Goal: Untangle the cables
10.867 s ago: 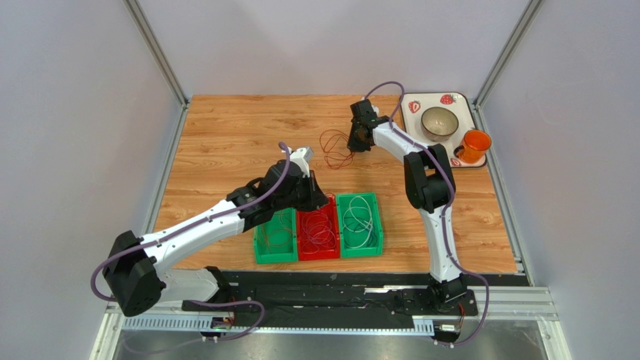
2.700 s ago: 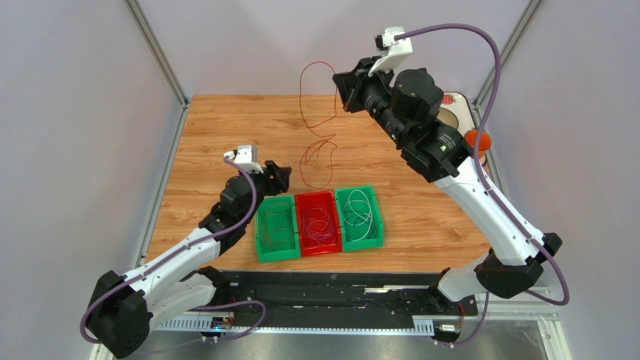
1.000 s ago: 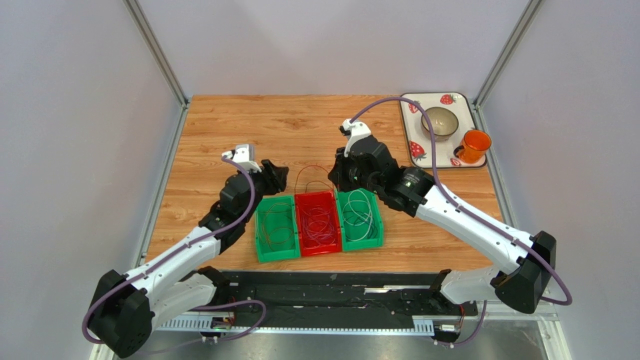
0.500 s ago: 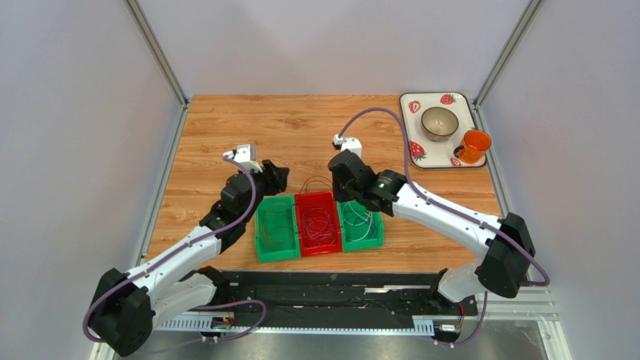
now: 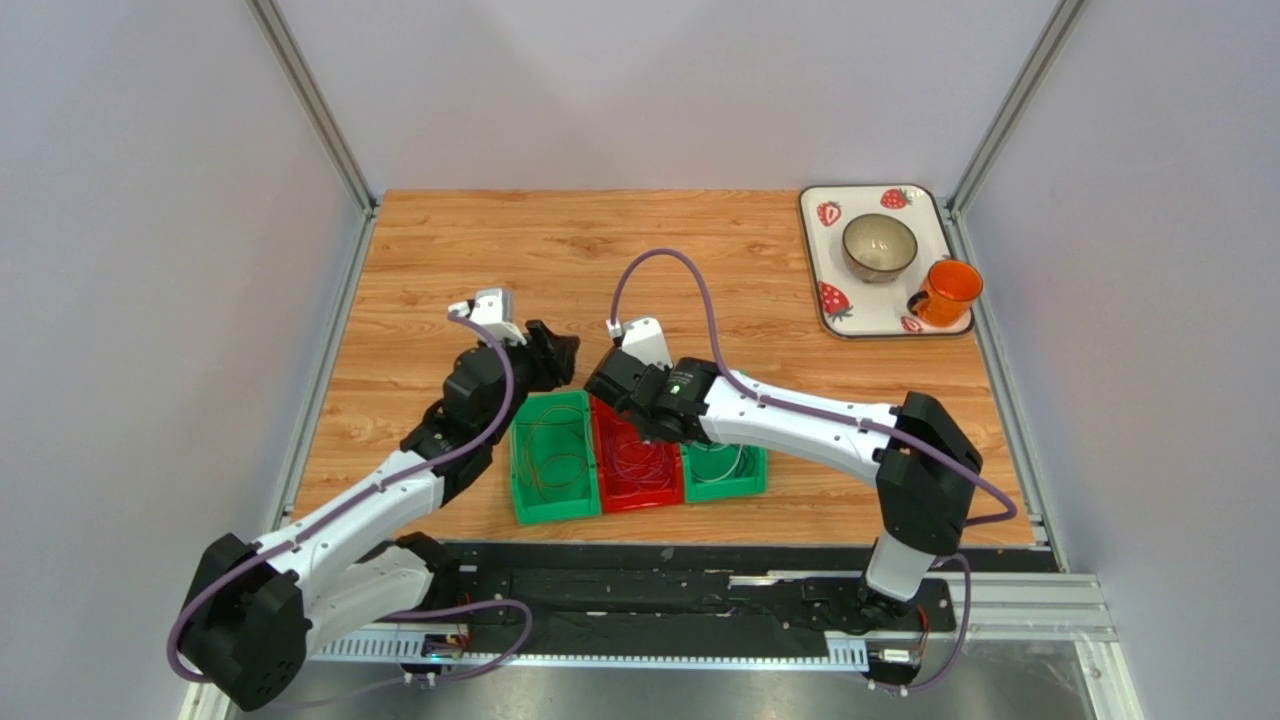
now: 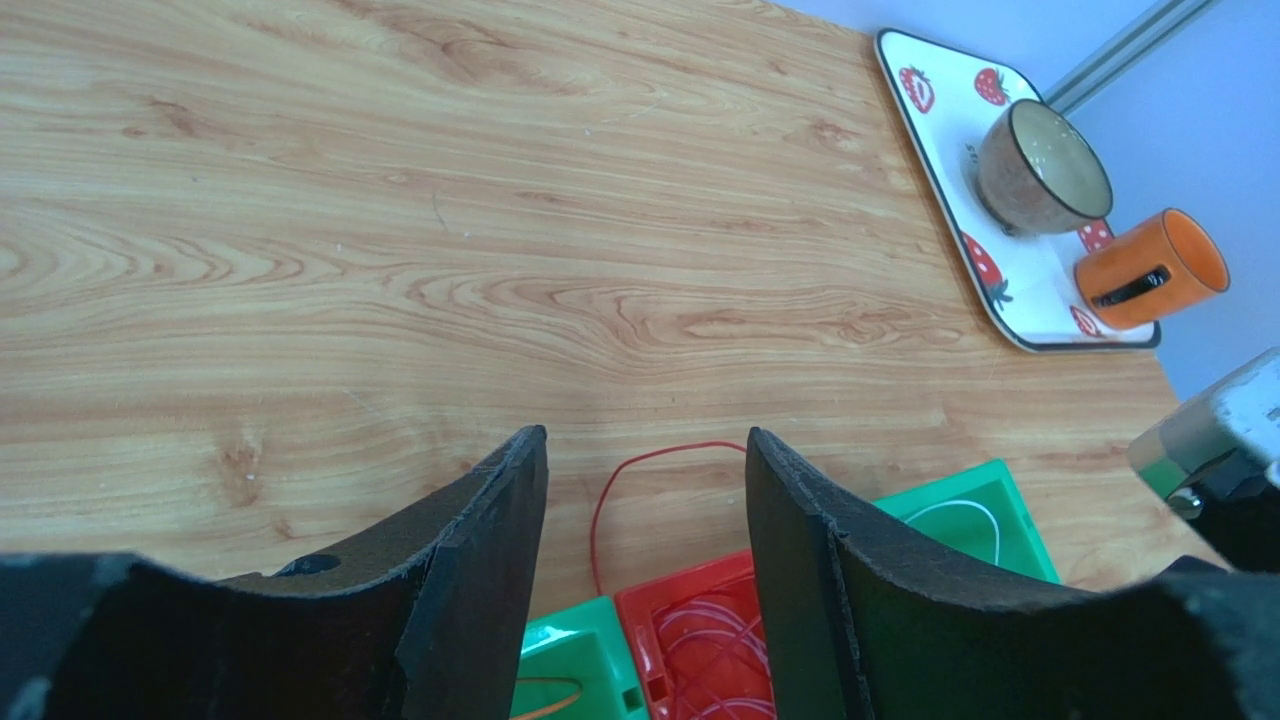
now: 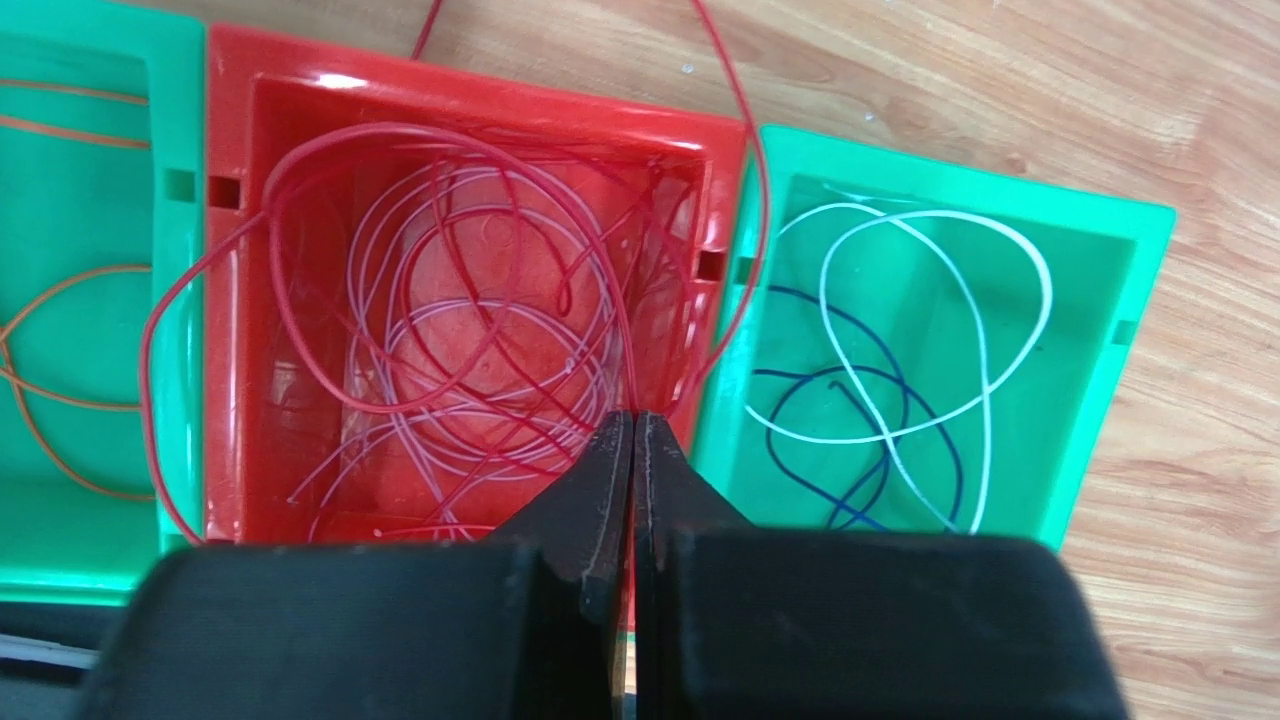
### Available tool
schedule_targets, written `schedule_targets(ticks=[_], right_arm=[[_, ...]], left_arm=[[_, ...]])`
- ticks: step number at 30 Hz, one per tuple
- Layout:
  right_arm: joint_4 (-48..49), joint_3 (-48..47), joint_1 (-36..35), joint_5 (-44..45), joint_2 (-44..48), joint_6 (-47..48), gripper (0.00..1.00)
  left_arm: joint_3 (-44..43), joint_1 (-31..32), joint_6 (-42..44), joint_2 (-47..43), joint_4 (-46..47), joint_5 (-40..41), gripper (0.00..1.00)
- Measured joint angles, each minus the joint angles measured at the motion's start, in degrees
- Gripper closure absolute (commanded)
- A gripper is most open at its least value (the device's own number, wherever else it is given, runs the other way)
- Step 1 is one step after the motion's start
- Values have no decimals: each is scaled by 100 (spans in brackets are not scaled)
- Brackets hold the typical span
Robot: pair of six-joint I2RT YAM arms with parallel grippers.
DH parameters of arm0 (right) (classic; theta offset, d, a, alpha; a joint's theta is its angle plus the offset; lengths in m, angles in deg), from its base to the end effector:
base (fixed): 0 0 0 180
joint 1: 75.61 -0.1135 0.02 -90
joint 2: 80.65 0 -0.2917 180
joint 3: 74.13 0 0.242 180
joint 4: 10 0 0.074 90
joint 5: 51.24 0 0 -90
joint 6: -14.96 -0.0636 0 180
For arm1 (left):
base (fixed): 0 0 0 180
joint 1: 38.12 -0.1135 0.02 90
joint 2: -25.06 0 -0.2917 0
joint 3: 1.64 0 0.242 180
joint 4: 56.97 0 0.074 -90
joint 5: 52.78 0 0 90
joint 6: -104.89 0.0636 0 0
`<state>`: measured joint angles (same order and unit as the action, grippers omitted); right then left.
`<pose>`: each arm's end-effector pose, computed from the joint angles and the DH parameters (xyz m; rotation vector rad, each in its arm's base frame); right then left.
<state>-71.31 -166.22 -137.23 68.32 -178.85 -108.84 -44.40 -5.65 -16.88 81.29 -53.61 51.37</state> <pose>0.1949 0.2947 0.2571 -0.4735 2.4598 -0.0747 0.1997 -0.1086 0.2758 -0.1733 1.7723 -0.6025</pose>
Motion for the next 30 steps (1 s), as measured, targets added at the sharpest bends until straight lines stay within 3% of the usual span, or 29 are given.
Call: schedule_targets(ticks=[17,24,30], right_arm=[[59,-149,-210,-262,-573,-109,100],[-149,-518,-210,-315,-629,24,63],[-494,-1069,-210,-254,-439,256,52]], left_arm=[[0,0,2,0,-2,-9,40],[0,0,0,0,-2,-9,40],[0,0,-2,0,-4,-9,40]])
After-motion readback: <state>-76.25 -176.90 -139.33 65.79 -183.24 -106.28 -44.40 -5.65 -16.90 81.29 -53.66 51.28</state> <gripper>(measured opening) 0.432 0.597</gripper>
